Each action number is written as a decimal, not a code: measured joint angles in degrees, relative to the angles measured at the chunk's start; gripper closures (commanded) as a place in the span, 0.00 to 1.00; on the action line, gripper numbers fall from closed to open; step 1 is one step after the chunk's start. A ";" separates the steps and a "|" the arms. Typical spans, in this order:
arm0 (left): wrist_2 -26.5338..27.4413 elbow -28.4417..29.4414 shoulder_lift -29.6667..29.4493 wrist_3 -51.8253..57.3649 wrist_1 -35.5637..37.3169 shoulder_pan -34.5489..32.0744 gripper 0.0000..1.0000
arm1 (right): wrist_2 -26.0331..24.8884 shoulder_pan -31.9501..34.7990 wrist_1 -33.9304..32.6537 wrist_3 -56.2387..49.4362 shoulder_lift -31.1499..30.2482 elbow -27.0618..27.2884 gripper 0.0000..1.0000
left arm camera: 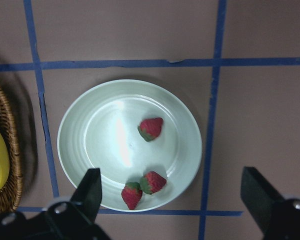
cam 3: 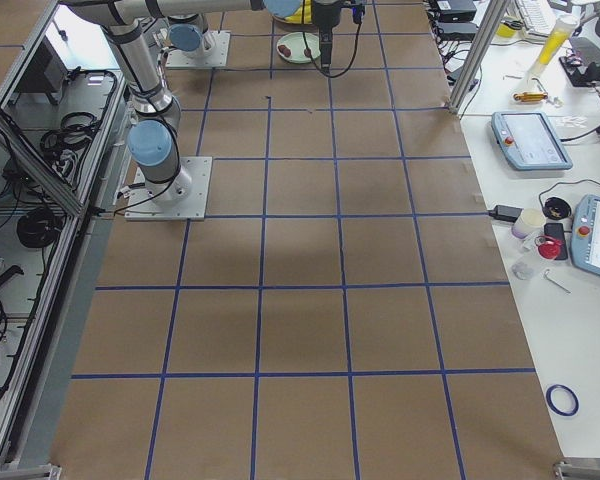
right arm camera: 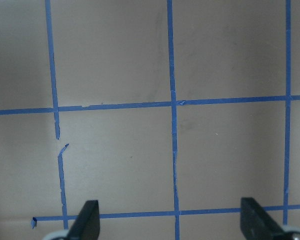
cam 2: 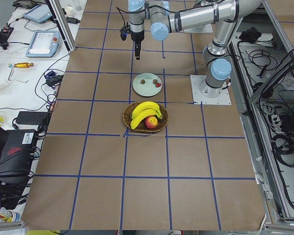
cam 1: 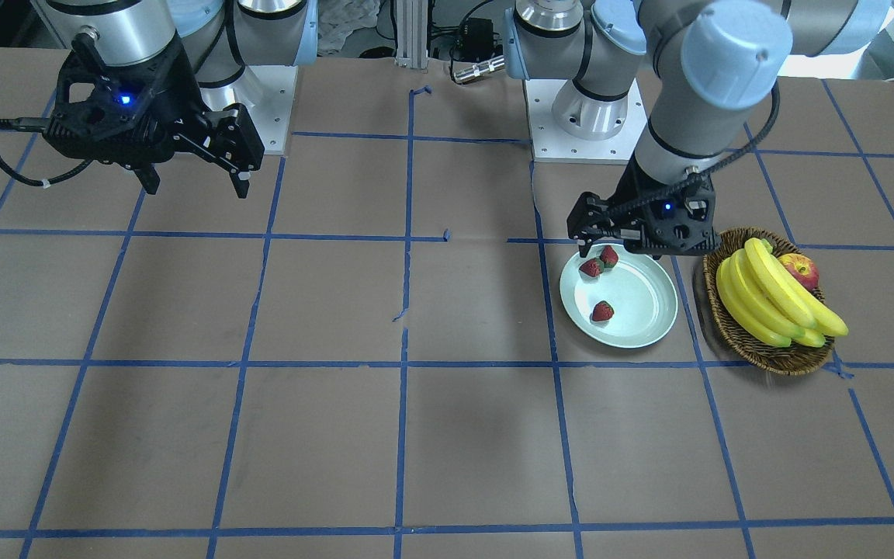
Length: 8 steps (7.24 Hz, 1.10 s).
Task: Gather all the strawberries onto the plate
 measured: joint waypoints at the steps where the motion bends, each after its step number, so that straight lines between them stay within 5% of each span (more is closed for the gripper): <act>1: -0.15 2.80 0.73 -1.88 -1.93 -2.12 0.00 | -0.02 0.00 0.02 -0.04 0.00 -0.01 0.00; 8: -0.22 6.15 2.59 -4.57 -1.86 -4.05 0.00 | -0.20 0.00 0.15 -0.62 -0.01 -0.17 0.00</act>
